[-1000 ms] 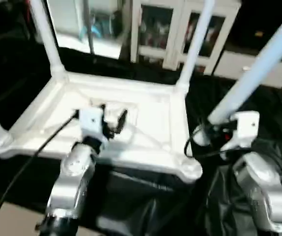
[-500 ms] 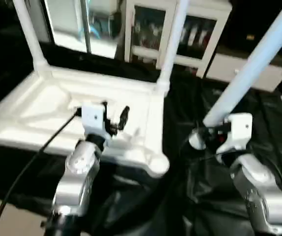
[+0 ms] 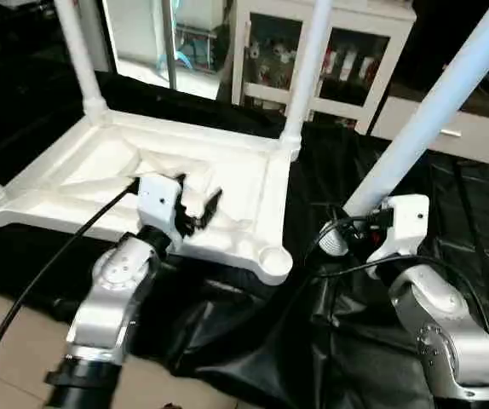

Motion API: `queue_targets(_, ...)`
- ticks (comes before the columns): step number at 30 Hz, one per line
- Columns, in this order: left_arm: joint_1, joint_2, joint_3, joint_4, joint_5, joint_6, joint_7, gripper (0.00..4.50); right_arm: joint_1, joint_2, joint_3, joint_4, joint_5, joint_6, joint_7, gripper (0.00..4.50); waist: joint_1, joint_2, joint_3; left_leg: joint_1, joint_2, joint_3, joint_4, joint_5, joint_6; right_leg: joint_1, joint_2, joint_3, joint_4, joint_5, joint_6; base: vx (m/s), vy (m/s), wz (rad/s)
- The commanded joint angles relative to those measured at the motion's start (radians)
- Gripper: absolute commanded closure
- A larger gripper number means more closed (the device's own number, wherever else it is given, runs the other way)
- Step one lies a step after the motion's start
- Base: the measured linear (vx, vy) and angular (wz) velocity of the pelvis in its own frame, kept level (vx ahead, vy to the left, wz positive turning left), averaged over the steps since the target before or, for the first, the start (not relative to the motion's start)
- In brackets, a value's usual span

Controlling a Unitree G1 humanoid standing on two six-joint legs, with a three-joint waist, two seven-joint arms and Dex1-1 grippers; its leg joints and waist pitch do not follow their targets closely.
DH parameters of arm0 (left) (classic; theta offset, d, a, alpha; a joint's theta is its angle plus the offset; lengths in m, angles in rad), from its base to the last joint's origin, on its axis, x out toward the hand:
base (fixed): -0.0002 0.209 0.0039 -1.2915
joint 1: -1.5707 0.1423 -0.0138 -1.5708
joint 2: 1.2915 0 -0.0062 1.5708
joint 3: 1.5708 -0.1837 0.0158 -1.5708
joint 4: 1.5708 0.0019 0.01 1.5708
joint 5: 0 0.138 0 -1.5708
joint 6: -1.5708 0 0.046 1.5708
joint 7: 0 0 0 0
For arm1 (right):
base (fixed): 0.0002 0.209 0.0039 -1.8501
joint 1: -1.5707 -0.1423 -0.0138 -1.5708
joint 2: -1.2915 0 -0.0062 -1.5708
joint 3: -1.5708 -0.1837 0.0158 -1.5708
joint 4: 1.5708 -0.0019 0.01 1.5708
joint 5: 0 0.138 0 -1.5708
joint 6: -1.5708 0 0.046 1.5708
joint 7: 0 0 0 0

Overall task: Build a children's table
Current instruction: Insert table leg to table base

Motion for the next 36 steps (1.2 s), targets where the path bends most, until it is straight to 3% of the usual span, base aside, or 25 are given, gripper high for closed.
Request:
queue_targets(1, -0.028, 0.01, -0.053, 0.033, -0.035, 0.01, -0.145, 0.49, -0.029, -0.023, -0.011, 0.006, 0.032, -0.005, 0.044, 2.64, -0.006, 0.001, -0.039, 0.023, 0.057, -0.026, -0.126, -0.455, -0.051, 0.009, -0.067, 0.043, -0.101, -0.478, -0.067, -0.053, 0.024, -0.01)
queue_targets(2, -0.046, 0.026, -0.068, 0.056, -0.045, 0.009, -0.204, 0.4, -0.038, -0.031, -0.01, 0.007, 0.05, -0.002, 0.073, 2.64, -0.006, -0.008, -0.041, 0.02, 0.057, -0.022, -0.125, -0.427, -0.046, 0.011, -0.07, 0.046, -0.102, -0.489, -0.059, 0.0, 0.0, 0.0)
queue_targets(3, -0.046, 0.026, -0.068, 0.056, -0.045, 0.009, -0.204, 0.33, -0.038, -0.031, -0.01, 0.007, 0.05, -0.002, 0.073, 2.64, -0.002, -0.005, -0.04, 0.02, 0.057, -0.022, -0.126, -0.417, -0.042, 0.01, -0.073, 0.047, -0.101, -0.5, -0.057, 0.0, 0.0, 0.0)
queue_targets(4, -0.069, 0.049, -0.094, 0.085, -0.042, 0.009, -0.269, 0.3, -0.047, -0.047, -0.006, 0.009, 0.071, 0.006, 0.115, 2.64, -0.004, -0.011, -0.041, 0.016, 0.057, -0.02, -0.126, -0.394, -0.035, 0.01, -0.076, 0.049, -0.104, -0.508, -0.054, 0.0, 0.0, 0.0)
queue_targets(6, -0.093, 0.072, -0.118, 0.114, -0.03, -0.001, -0.325, 0.09, -0.054, -0.07, 0.002, 0.011, 0.084, 0.014, 0.16, 2.64, -0.002, -0.009, -0.043, 0.011, 0.058, -0.02, -0.127, -0.361, -0.031, 0.013, -0.075, 0.049, -0.1, -0.489, -0.051, 0.0, 0.0, 0.0)
queue_targets(7, -0.114, 0.089, -0.136, 0.136, -0.017, -0.008, -0.365, 0.09, -0.061, -0.088, 0.008, 0.014, 0.094, 0.021, 0.193, 2.64, -0.002, -0.024, -0.044, 0.012, 0.06, -0.014, -0.127, -0.335, -0.024, 0.012, -0.076, 0.051, -0.101, -0.469, -0.057, 0.0, 0.0, 0.0)
queue_targets(10, -0.202, 0.17, -0.234, 0.25, 0.061, -0.04, -0.546, 0.09, -0.095, -0.158, 0.025, 0.043, 0.115, 0.035, 0.316, 2.64, 0.004, -0.023, -0.046, 0.017, 0.059, -0.011, -0.125, -0.3, -0.008, 0.01, -0.075, 0.053, -0.1, -0.455, -0.068, 0.0, 0.0, 0.0)
queue_targets(11, -0.237, 0.207, -0.279, 0.303, 0.116, -0.064, -0.592, 0.09, -0.102, -0.187, 0.037, 0.047, 0.108, 0.032, 0.355, 2.64, 0.002, -0.01, -0.047, 0.012, 0.061, -0.01, -0.128, -0.278, -0.015, 0.014, -0.072, 0.054, -0.096, -0.402, -0.077, 0.0, 0.0, 0.0)
queue_targets(13, -0.253, 0.22, -0.293, 0.322, 0.13, -0.072, -0.616, 0.09, -0.103, -0.2, 0.04, 0.046, 0.109, 0.031, 0.372, 2.64, 0.005, -0.012, -0.05, 0.01, 0.064, -0.01, -0.13, -0.257, -0.016, 0.021, -0.075, 0.053, -0.087, -0.345, -0.099, 0.0, 0.0, 0.0)
queue_targets(15, -0.297, 0.235, -0.304, 0.37, 0.161, -0.099, -0.628, 0.09, -0.101, -0.224, 0.045, 0.036, 0.121, 0.034, 0.408, 2.64, 0.006, -0.01, -0.053, 0.016, 0.066, -0.007, -0.128, -0.292, -0.019, 0.014, -0.076, 0.052, -0.084, -0.351, -0.13, 0.0, 0.0, 0.0)
queue_targets(16, -0.316, 0.241, -0.308, 0.39, 0.169, -0.111, -0.635, 0.09, -0.1, -0.232, 0.047, 0.032, 0.127, 0.036, 0.422, 2.64, 0.005, -0.012, -0.054, 0.013, 0.066, -0.007, -0.127, -0.302, -0.018, 0.015, -0.076, 0.053, -0.084, -0.351, -0.136, 0.0, 0.0, 0.0)
queue_targets(18, -0.365, 0.243, -0.323, 0.457, 0.208, -0.142, -0.615, 0.09, -0.1, -0.242, 0.05, 0.025, 0.137, 0.036, 0.444, 2.64, 0.013, -0.014, -0.057, 0.017, 0.064, 0.0, -0.121, -0.305, -0.01, 0.007, -0.071, 0.055, -0.08, -0.304, -0.152, 0.0, 0.0, 0.0)
queue_targets(21, -0.414, 0.229, -0.33, 0.53, 0.236, -0.175, -0.586, 0.09, -0.102, -0.25, 0.062, 0.024, 0.141, 0.033, 0.467, 2.64, 0.019, -0.015, -0.062, 0.009, 0.068, 0.004, -0.119, -0.242, -0.002, 0.017, -0.075, 0.055, -0.069, -0.24, -0.172, 0.0, 0.0, 0.0)
queue_targets(25, -0.446, 0.21, -0.331, 0.593, 0.259, -0.222, -0.567, 0.09, -0.102, -0.247, 0.071, 0.028, 0.134, 0.028, 0.474, 2.64, 0.028, -0.01, -0.072, 0.003, 0.067, 0.013, -0.107, -0.117, 0.026, 0.026, -0.068, 0.052, -0.049, -0.04, -0.22, 0.058, -0.012, 0.0)
queue_targets(26, -0.45, 0.207, -0.333, 0.604, 0.264, -0.231, -0.568, 0.09, -0.101, -0.245, 0.072, 0.029, 0.131, 0.026, 0.473, 2.64, 0.032, -0.012, -0.076, 0.008, 0.066, 0.016, -0.104, -0.085, 0.037, 0.027, -0.067, 0.051, -0.043, 0.015, -0.234, 0.056, -0.006, -0.01)
queue_targets(28, -0.46, 0.199, -0.346, 0.638, 0.273, -0.253, -0.588, 0.35, -0.096, -0.247, 0.072, 0.025, 0.134, 0.029, 0.479, 2.64, 0.034, -0.016, -0.075, 0.006, 0.066, 0.019, -0.102, -0.052, 0.055, 0.03, -0.067, 0.051, -0.038, 0.069, -0.255, 0.028, -0.003, -0.01)
queue_targets(30, -0.475, 0.188, -0.35, 0.677, 0.276, -0.273, -0.605, 0.46, -0.096, -0.252, 0.07, 0.024, 0.138, 0.031, 0.486, 2.64, 0.036, -0.016, -0.072, 0.007, 0.066, 0.02, -0.104, -0.07, 0.062, 0.031, -0.07, 0.052, -0.043, 0.03, -0.257, 0.0, 0.0, 0.0)
queue_targets(32, -0.491, 0.18, -0.351, 0.714, 0.283, -0.288, -0.617, 0.64, -0.102, -0.256, 0.07, 0.029, 0.143, 0.03, 0.492, 2.64, 0.037, -0.022, -0.07, 0.008, 0.067, 0.02, -0.106, -0.094, 0.055, 0.031, -0.072, 0.052, -0.049, -0.032, -0.25, 0.0, 0.0, 0.0)
queue_targets(36, -0.508, 0.173, -0.346, 0.749, 0.28, -0.306, -0.637, 0.97, -0.113, -0.257, 0.074, 0.034, 0.146, 0.03, 0.499, 2.64, 0.038, -0.02, -0.064, 0.013, 0.07, 0.018, -0.112, -0.17, 0.021, 0.024, -0.074, 0.053, -0.062, -0.165, -0.22, 0.0, 0.0, 0.0)
